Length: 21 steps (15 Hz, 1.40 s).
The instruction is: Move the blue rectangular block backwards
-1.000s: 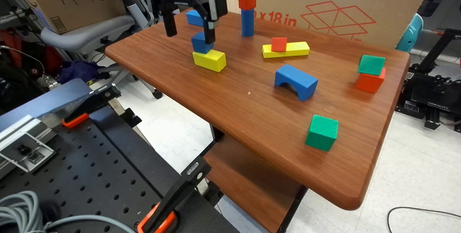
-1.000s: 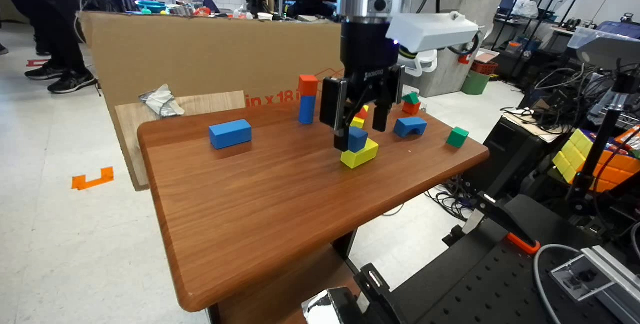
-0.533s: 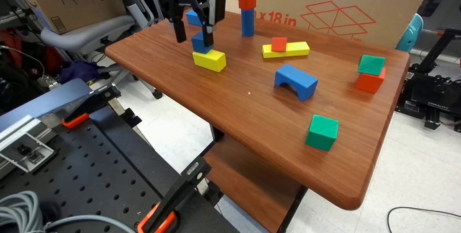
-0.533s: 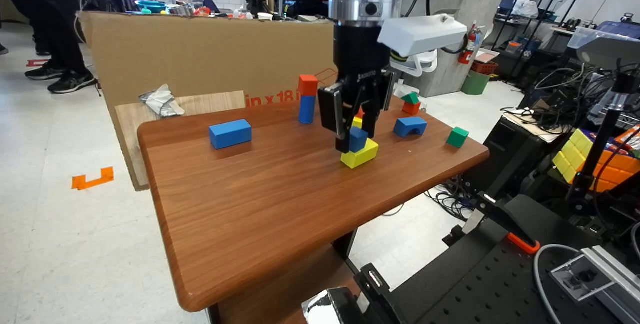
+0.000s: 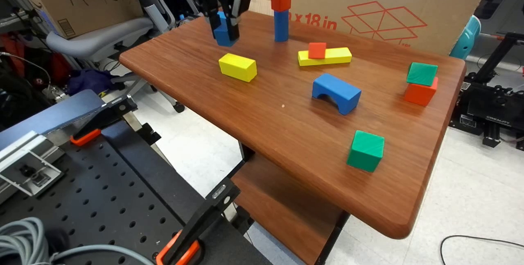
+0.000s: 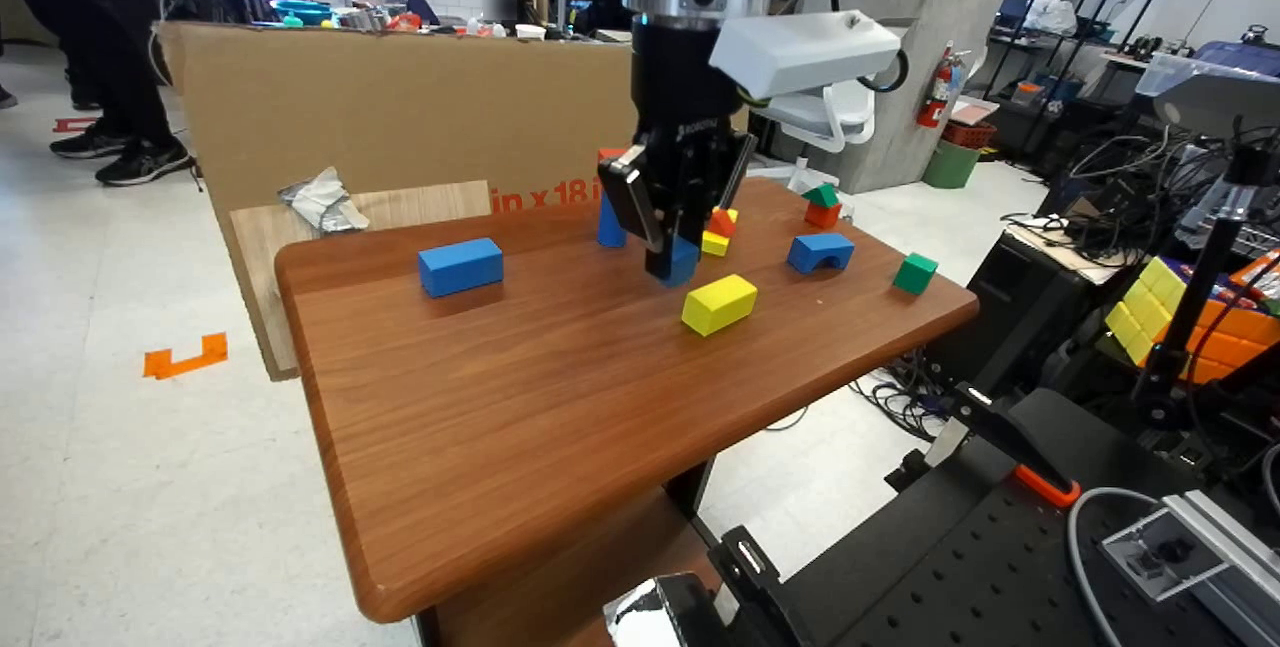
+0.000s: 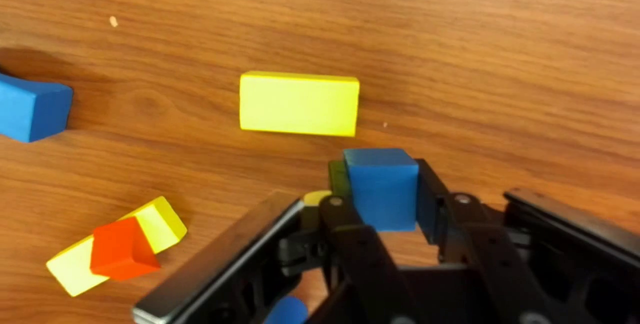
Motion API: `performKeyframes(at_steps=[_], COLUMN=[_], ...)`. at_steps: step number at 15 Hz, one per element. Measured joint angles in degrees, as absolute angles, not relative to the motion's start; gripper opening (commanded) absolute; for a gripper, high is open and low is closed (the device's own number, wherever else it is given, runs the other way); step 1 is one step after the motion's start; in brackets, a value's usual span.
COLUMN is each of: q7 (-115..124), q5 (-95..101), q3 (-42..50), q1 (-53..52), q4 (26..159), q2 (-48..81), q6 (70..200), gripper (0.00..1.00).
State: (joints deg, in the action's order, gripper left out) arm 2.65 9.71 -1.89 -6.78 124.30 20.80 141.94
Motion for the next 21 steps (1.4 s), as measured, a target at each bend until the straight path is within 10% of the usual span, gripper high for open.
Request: performKeyframes(at_steps=[21], q7=[14.2], q5=[3.4], q3=[-5.8], q1=[-11.8], q4=[110.6], q2=[30.1], q6=[135.5], gripper=[0.08])
